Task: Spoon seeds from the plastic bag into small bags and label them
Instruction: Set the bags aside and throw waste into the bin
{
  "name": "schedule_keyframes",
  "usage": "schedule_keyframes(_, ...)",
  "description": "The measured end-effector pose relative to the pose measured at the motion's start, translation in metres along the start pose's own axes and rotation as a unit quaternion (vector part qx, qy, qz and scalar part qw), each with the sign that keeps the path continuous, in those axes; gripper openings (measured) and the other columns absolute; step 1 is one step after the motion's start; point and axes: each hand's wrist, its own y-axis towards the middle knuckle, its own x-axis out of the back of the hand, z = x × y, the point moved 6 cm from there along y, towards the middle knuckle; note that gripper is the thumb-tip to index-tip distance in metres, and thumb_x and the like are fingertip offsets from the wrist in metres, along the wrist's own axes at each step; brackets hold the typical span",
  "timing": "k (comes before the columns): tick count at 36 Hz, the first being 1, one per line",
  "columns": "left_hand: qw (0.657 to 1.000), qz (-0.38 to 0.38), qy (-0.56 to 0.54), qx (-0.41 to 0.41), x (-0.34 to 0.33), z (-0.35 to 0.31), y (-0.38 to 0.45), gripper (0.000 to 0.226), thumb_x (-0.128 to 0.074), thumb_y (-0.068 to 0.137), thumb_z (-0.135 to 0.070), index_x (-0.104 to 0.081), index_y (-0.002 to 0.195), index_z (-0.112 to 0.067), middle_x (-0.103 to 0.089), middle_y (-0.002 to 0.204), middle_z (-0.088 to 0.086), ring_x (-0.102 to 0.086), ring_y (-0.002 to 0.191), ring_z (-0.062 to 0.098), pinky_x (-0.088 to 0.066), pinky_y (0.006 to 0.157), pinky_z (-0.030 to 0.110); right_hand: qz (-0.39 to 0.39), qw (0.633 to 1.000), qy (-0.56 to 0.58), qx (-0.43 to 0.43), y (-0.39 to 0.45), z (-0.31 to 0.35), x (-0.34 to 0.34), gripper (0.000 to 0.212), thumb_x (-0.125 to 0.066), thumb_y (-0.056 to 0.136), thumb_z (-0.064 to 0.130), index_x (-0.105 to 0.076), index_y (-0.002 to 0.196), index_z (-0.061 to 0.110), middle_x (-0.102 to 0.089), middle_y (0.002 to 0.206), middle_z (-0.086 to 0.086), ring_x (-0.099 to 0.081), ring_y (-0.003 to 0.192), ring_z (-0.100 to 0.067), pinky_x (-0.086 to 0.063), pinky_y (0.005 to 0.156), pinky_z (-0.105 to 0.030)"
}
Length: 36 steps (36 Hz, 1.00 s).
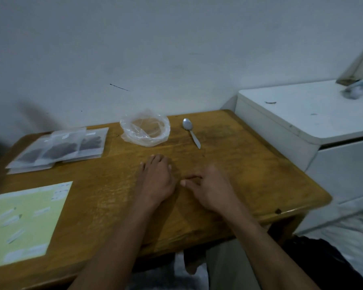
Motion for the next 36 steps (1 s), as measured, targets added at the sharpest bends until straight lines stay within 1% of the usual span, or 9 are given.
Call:
schedule_keyframes(8, 1.000, -0.005, 0.006, -0.017, 0.003, 0.001, -0.004, 0.046, -0.032, 0.106, -0.027, -0.041, 0.149, -0.014, -0.036, 0.159, 0.005, -0.022, 0.151, 0.023, -0.018, 0.123, 0.049, -0.027, 0.999, -0.027, -0.002, -0.004, 0.005, -0.001, 0.014, -0.066, 0.092, 0.036, -0.068, 0.079, 0.030, -0.063, 0.075, 0.012, -0.058, 0.070, -0.005, -0.039, 0.055, -0.022)
schedule_keyframes(11, 1.000, -0.004, 0.011, -0.018, 0.003, 0.000, -0.004, 0.044, -0.033, 0.105, -0.027, -0.044, 0.146, -0.014, -0.039, 0.156, 0.006, -0.024, 0.150, 0.024, -0.019, 0.123, 0.050, -0.057, 0.993, 0.083, -0.054, -0.011, -0.004, 0.008, 0.014, -0.067, 0.092, 0.032, -0.064, 0.079, 0.026, -0.061, 0.068, 0.011, -0.055, 0.062, -0.003, -0.039, 0.054, -0.020)
schedule_keyframes(13, 1.000, -0.001, 0.014, -0.011, 0.001, -0.001, -0.001, 0.041, -0.035, 0.105, -0.028, -0.049, 0.141, -0.016, -0.044, 0.152, 0.005, -0.030, 0.147, 0.024, -0.022, 0.122, 0.051, -0.100, 0.954, 0.258, -0.118, -0.015, -0.019, 0.020, 0.018, -0.065, 0.093, 0.026, -0.063, 0.077, 0.020, -0.057, 0.065, 0.007, -0.050, 0.056, -0.005, -0.038, 0.052, -0.019)
schedule_keyframes(16, 1.000, -0.005, 0.011, -0.012, -0.002, -0.005, 0.007, 0.033, -0.039, 0.103, -0.027, -0.058, 0.128, -0.015, -0.054, 0.140, 0.005, -0.041, 0.138, 0.025, -0.031, 0.116, 0.052, -0.123, 0.804, 0.544, -0.204, -0.015, -0.041, 0.029, 0.020, -0.049, 0.095, 0.015, -0.053, 0.076, 0.016, -0.045, 0.063, 0.001, -0.040, 0.049, -0.009, -0.028, 0.040, -0.022)
schedule_keyframes(19, 1.000, 0.000, 0.006, -0.024, -0.006, -0.012, 0.011, 0.030, -0.040, 0.102, -0.026, -0.060, 0.122, -0.015, -0.057, 0.134, 0.006, -0.046, 0.133, 0.026, -0.035, 0.113, 0.052, -0.156, 0.740, 0.609, -0.240, -0.012, -0.055, 0.033, 0.017, -0.040, 0.091, 0.013, -0.054, 0.081, 0.011, -0.049, 0.068, -0.004, -0.042, 0.050, -0.013, -0.028, 0.038, -0.024)
schedule_keyframes(22, 0.999, 0.004, 0.003, -0.040, -0.010, -0.022, 0.014, 0.032, -0.040, 0.103, -0.026, -0.059, 0.127, -0.016, -0.055, 0.138, 0.006, -0.044, 0.136, 0.025, -0.031, 0.116, 0.052, -0.191, 0.814, 0.497, -0.233, -0.010, -0.055, 0.041, 0.019, -0.046, 0.094, 0.014, -0.062, 0.084, 0.011, -0.050, 0.071, -0.003, -0.045, 0.057, -0.014, -0.032, 0.043, -0.025)
schedule_keyframes(26, 0.998, 0.020, -0.002, -0.062, -0.013, -0.036, 0.016, 0.036, -0.038, 0.104, -0.030, -0.057, 0.131, -0.016, -0.051, 0.144, 0.006, -0.037, 0.142, 0.023, -0.025, 0.119, 0.053, -0.189, 0.960, 0.108, -0.175, -0.004, -0.037, 0.050, 0.019, -0.060, 0.096, 0.027, -0.068, 0.080, 0.021, -0.060, 0.073, 0.007, -0.058, 0.068, -0.008, -0.044, 0.055, -0.021)
schedule_keyframes(30, 0.998, 0.022, 0.001, -0.065, -0.016, -0.041, 0.016, 0.039, -0.037, 0.104, -0.030, -0.053, 0.136, -0.015, -0.046, 0.150, 0.006, -0.032, 0.146, 0.023, -0.024, 0.121, 0.052, -0.136, 0.970, 0.000, -0.200, 0.006, -0.035, 0.034, 0.016, -0.067, 0.091, 0.041, -0.073, 0.099, 0.028, -0.068, 0.085, 0.005, -0.062, 0.076, -0.009, -0.046, 0.058, -0.026)
schedule_keyframes(36, 0.997, 0.023, -0.011, -0.080, -0.017, -0.038, 0.014, 0.047, -0.036, 0.104, -0.033, -0.043, 0.147, -0.016, -0.037, 0.158, 0.005, -0.022, 0.151, 0.021, -0.018, 0.124, 0.049, -0.153, 0.970, -0.044, -0.185, 0.004, -0.027, 0.031, 0.011, -0.065, 0.094, 0.031, -0.072, 0.088, 0.024, -0.064, 0.078, 0.006, -0.058, 0.066, -0.005, -0.038, 0.050, -0.021)
